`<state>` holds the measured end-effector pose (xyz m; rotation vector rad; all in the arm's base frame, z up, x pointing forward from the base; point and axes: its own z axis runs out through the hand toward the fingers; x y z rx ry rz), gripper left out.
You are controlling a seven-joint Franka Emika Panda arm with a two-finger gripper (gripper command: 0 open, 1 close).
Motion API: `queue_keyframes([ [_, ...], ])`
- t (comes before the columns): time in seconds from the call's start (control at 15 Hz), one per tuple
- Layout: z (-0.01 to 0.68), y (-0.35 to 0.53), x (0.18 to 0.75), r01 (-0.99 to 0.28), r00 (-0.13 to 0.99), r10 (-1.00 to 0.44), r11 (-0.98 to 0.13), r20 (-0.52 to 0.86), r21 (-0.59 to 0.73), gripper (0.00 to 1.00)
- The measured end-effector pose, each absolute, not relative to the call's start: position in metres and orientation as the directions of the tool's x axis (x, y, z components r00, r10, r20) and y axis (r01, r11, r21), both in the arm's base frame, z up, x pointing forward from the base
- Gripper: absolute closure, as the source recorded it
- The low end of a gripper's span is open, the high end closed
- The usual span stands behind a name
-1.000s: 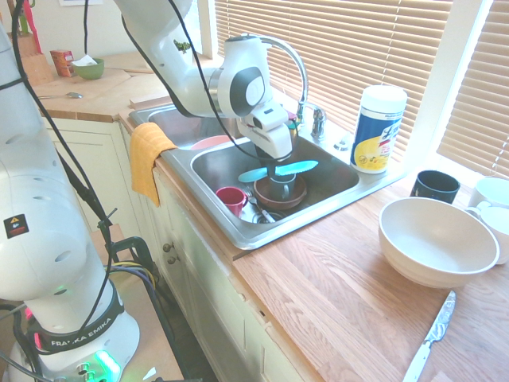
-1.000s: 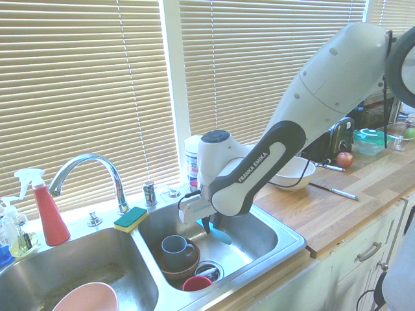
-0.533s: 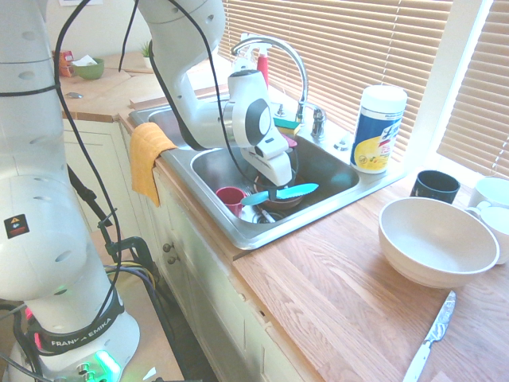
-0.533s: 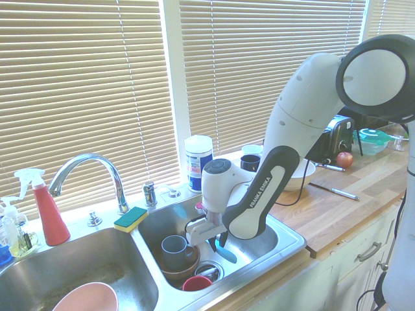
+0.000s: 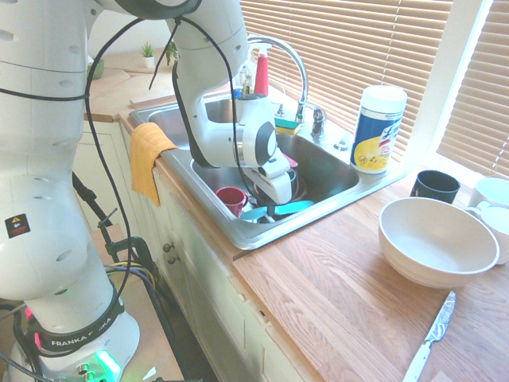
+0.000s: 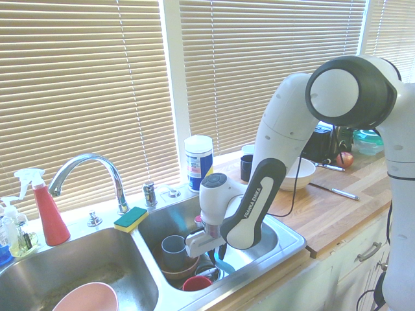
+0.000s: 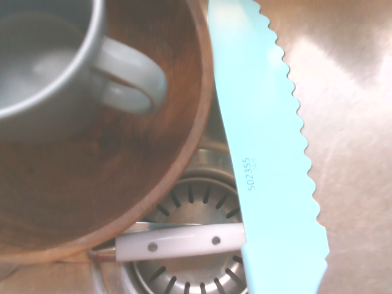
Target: Put the knife into the sink
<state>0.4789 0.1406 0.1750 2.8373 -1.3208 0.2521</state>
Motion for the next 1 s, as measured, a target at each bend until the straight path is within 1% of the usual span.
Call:
queue_keyframes([
  [0.13,0.164,0.139,0.481,-0.766,0.630,-0.766,-0.640,0.132,-0.058,1.00],
  [0.2,0.159,0.139,0.480,-0.767,0.630,-0.767,-0.639,0.126,-0.052,0.00],
  [1.0,0.147,0.141,0.488,-0.773,0.626,-0.772,-0.633,0.115,-0.043,0.00],
])
